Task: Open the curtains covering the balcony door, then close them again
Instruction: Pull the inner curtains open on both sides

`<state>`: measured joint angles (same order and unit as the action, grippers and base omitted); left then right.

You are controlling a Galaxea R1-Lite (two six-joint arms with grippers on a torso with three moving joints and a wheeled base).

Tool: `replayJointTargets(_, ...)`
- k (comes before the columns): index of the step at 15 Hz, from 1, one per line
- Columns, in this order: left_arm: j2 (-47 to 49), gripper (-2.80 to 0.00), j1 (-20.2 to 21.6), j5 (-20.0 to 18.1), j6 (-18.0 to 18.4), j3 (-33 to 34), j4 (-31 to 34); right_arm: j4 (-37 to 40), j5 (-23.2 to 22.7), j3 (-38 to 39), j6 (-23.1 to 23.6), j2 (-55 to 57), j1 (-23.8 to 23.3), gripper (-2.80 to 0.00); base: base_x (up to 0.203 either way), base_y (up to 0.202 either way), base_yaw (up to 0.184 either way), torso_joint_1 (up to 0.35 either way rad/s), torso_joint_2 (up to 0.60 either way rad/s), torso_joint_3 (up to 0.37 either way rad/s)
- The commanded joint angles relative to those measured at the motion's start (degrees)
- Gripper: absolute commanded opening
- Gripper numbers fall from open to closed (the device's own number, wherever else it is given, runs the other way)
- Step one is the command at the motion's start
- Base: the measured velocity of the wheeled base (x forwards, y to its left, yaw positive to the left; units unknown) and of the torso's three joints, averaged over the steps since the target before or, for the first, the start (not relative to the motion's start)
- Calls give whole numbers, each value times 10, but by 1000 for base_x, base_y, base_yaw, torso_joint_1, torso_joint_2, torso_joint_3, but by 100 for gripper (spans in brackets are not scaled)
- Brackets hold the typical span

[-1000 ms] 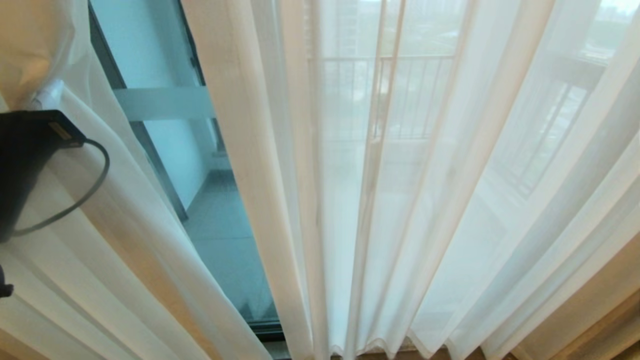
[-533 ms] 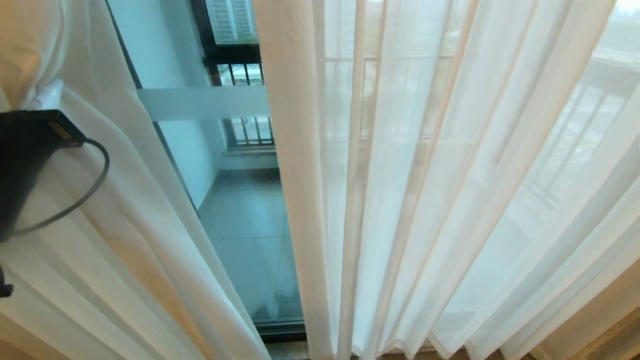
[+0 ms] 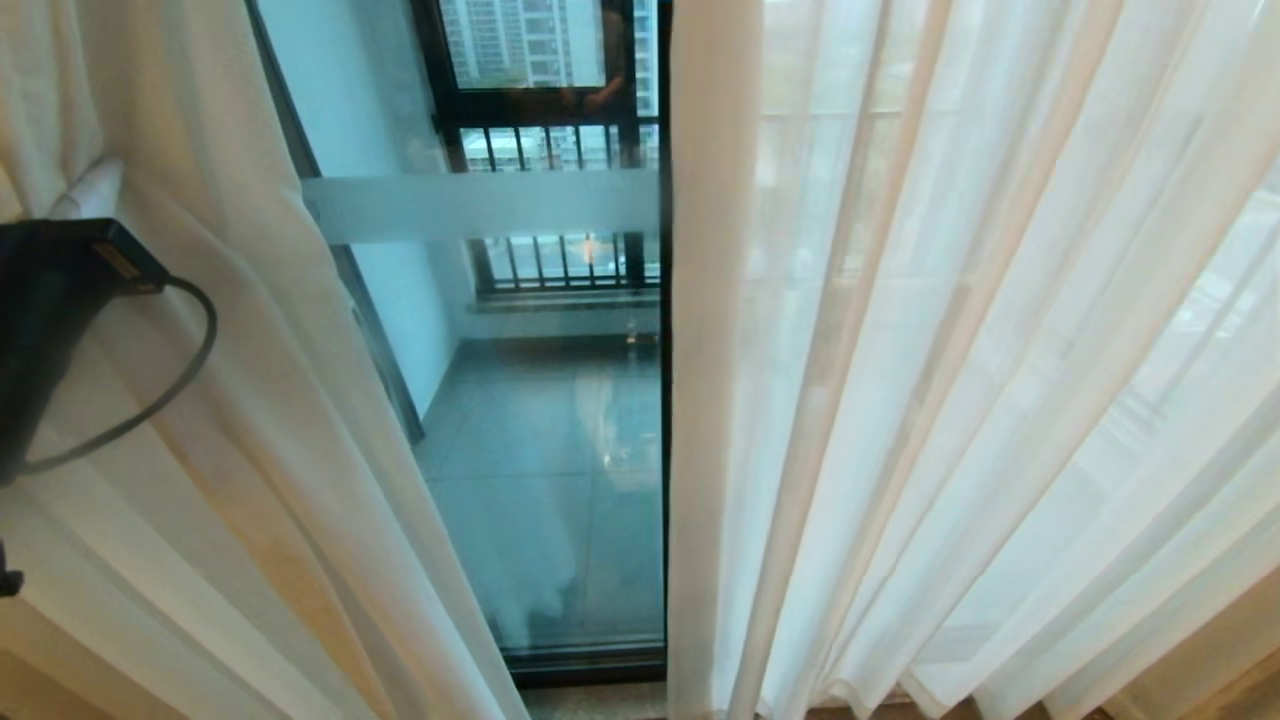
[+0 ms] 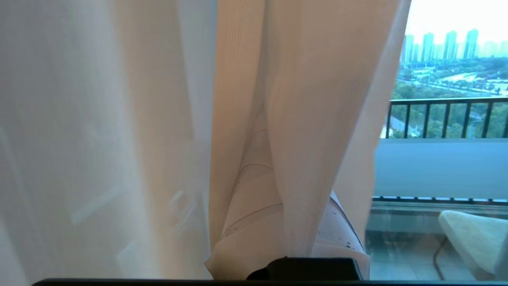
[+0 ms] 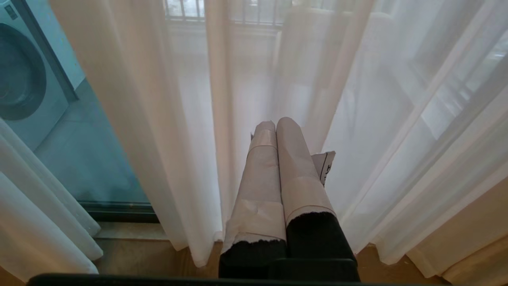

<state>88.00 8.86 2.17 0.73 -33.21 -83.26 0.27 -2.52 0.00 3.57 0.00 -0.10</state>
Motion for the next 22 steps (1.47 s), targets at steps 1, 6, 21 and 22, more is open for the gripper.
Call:
replayJointTargets(1, 2, -280, 0, 0, 0, 0, -5, 0, 0, 0, 1, 0, 0, -280, 0, 183, 1, 7, 2, 2)
replayJointTargets(6, 4, -280, 0, 0, 0, 0, -5, 0, 0, 0, 0, 0, 0, -280, 0, 182, -1, 2, 3, 2)
replayJointTargets(21, -3, -280, 0, 0, 0, 12, -6, 0, 0, 0, 0, 0, 0, -280, 0, 184, 2, 2, 3, 2)
replayJointTargets(22, -4, -280, 0, 0, 0, 12, -6, 0, 0, 0, 0, 0, 0, -280, 0, 188, 1, -1, 2, 2)
